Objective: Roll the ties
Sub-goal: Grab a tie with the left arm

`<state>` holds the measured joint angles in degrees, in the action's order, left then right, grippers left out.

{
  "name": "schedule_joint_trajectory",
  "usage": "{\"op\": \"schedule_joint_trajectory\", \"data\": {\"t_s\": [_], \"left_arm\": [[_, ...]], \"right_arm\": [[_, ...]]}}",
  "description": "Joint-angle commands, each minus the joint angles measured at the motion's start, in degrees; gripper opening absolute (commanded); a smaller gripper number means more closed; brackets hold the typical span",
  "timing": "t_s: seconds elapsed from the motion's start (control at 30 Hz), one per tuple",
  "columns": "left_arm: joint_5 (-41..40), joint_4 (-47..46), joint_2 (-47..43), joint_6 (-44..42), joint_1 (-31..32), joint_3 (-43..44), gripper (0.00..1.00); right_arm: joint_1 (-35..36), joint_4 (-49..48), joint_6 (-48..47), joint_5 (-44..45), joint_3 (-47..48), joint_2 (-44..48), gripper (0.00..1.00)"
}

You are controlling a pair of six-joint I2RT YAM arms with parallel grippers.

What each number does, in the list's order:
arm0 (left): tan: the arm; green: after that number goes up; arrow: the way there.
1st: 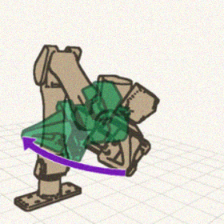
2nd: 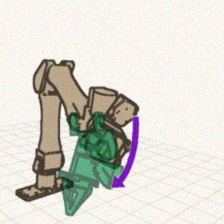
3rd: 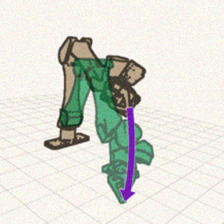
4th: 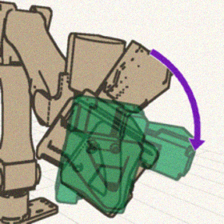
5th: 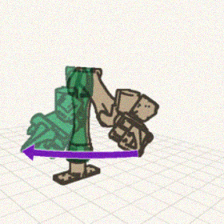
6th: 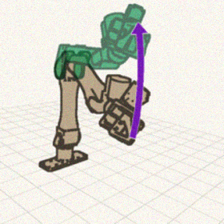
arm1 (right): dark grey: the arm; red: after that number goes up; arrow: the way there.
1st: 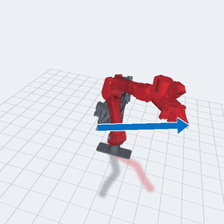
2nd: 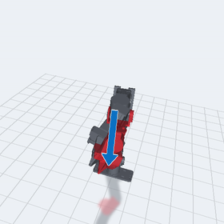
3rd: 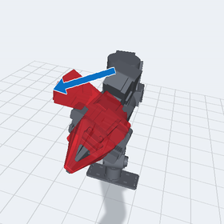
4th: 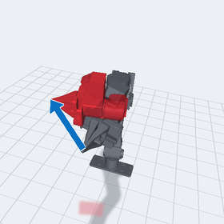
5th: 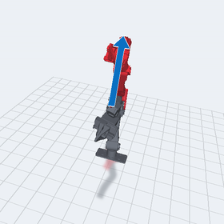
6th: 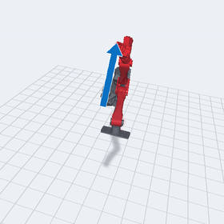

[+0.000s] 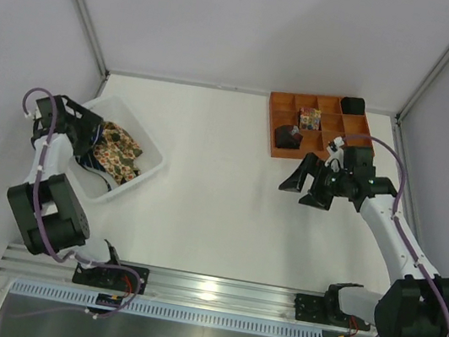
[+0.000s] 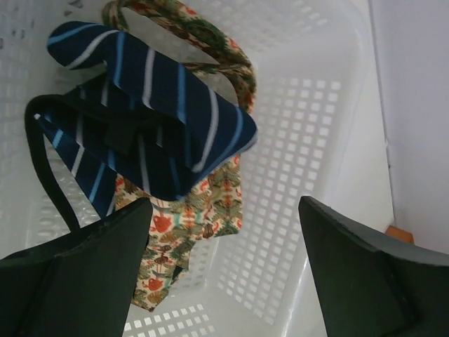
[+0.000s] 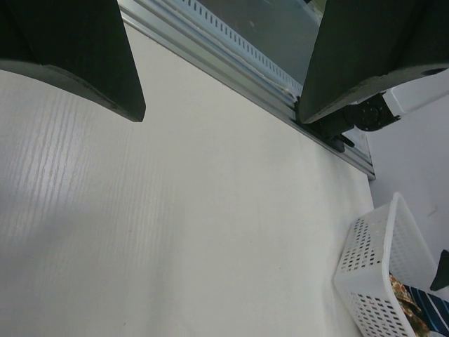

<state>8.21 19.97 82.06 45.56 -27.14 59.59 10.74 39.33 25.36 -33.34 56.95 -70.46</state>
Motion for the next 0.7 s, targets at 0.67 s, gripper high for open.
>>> {"op": "schedule_joint_trajectory", "data": {"t_s": [0.67], "left_arm": [[3.9,3.9,22.5,0.0,-4.4,19.7,0.78]], "right_arm": [[-7.6,-6.0,2.7,-4.0,0.0,-4.1,1.00]]}}
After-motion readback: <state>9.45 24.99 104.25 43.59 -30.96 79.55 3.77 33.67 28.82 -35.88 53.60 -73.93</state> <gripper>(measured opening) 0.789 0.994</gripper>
